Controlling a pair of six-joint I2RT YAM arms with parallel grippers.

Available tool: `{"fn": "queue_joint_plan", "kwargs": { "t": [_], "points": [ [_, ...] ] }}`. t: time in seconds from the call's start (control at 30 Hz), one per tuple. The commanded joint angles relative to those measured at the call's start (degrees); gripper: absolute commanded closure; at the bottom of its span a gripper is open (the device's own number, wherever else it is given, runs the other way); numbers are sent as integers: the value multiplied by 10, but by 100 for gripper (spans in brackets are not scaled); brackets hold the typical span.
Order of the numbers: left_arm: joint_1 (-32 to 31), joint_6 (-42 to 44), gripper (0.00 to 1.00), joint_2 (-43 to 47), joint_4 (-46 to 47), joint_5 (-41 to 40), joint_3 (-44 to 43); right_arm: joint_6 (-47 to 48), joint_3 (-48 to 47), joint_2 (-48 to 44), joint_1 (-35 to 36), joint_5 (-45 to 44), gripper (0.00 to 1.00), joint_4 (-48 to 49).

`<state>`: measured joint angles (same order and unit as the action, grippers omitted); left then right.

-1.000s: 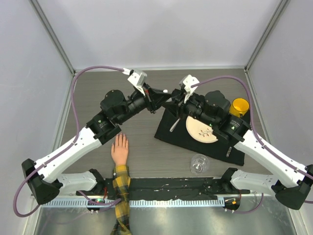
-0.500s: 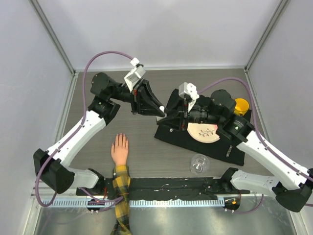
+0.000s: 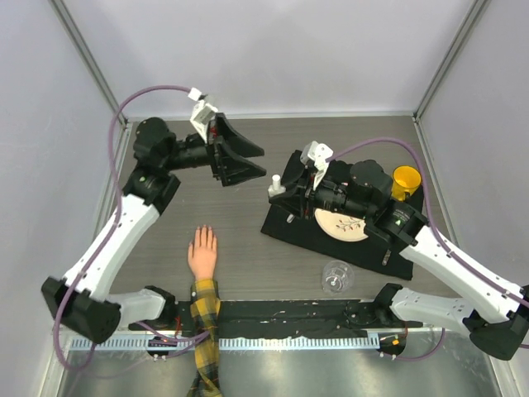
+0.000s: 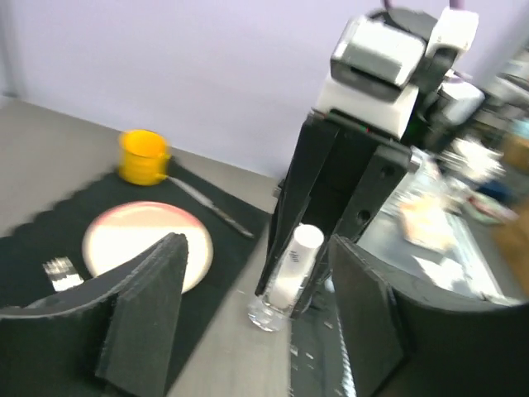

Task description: Paint the nails

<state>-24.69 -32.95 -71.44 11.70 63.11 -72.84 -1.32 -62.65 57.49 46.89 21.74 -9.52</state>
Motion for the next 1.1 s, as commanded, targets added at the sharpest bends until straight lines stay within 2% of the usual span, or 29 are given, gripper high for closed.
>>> {"fn": "queue_joint_plan", "kwargs": {
  "t": [0.0,0.17,0.33,0.37,0.5,0.6,0.67,0.87,1.07],
  "points": [
    [-2,132,26,110,-149,-186,0,26,-12,-14,4,-85,100,-7],
    [-36,72,35,176,-120,-315,45,29,-12,-10,5,-98,100,19],
    [-155,114,41,208,-125,-480,67,18,-19,5,4,-81,100,36],
    [-170,120,42,206,-131,-535,66,16,-20,5,4,-78,100,37],
    [-235,145,43,185,-144,-613,65,14,-19,3,4,-67,100,47],
    [-258,162,46,159,-150,-625,47,14,-20,2,4,-57,100,42],
    [-263,175,46,134,-188,-626,14,14,-21,2,5,-54,100,34],
    [-265,192,39,85,-346,-628,-84,36,-20,2,3,-64,100,6],
    [-265,192,44,86,-342,-617,-82,53,-24,11,4,-58,100,1]
  ]
}}
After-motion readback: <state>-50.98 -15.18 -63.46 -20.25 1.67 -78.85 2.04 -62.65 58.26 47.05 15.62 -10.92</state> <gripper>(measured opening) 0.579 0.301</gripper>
